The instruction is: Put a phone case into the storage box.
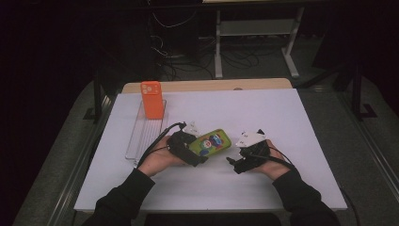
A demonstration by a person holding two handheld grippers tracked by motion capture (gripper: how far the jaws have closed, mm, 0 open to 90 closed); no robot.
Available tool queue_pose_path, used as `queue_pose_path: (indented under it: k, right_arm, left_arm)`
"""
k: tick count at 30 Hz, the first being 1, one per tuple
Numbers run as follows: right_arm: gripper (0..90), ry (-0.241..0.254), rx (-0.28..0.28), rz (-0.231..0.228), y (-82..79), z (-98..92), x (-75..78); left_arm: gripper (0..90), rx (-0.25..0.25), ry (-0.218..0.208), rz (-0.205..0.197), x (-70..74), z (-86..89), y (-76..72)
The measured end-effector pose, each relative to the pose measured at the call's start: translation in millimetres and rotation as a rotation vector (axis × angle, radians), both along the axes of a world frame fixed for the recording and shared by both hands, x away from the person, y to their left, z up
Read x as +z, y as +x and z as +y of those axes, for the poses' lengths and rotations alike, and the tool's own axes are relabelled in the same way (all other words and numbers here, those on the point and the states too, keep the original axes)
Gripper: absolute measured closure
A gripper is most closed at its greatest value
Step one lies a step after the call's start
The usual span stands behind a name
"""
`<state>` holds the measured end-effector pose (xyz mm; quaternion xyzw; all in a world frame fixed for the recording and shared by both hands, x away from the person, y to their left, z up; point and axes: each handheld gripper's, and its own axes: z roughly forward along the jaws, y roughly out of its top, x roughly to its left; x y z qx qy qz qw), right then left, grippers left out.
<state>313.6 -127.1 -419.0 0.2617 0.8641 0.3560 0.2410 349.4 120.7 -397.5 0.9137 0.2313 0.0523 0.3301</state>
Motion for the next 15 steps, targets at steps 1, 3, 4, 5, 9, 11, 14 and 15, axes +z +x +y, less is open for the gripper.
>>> queue_pose_path:
  k: [1, 3, 4, 5, 9, 11, 14, 15]
  right_arm:
    - [0.0, -0.015, 0.005, -0.011, -0.5, 0.6, -0.2]
    - [0.1, -0.045, 0.018, -0.047, -2.1, 1.6, -0.1]
    - [0.0, -0.057, 0.019, -0.063, -3.1, 3.0, 0.0]
    - [0.0, -0.076, 0.028, -0.088, -3.9, 3.8, 0.3]
    - [0.0, -0.127, 0.047, -0.163, -7.8, 7.2, 1.0]
    - [0.1, -0.169, 0.058, -0.203, -9.6, 8.5, 0.9]
    - [0.0, -0.212, 0.078, -0.265, -11.4, 10.2, 0.5]
    - [0.1, -0.226, 0.076, -0.280, -13.0, 11.4, 0.5]
  left_arm:
    - [15.4, 0.001, 0.003, 0.000, 0.0, 0.0, 0.0]
    - [15.4, -0.001, 0.006, -0.002, -0.1, 0.1, 0.3]
    - [15.4, -0.007, 0.012, -0.008, 0.1, 0.3, 1.0]
    - [15.4, -0.007, 0.012, -0.006, 0.0, 0.5, 1.2]
    - [15.4, -0.020, 0.034, -0.012, 1.3, 2.0, 2.4]
    - [15.4, -0.009, 0.019, -0.011, 0.6, 0.9, 1.4]
    - [15.4, -0.003, 0.012, -0.009, 0.3, -0.1, 0.9]
    - [15.5, -0.003, 0.011, -0.009, 0.3, -0.3, 0.9]
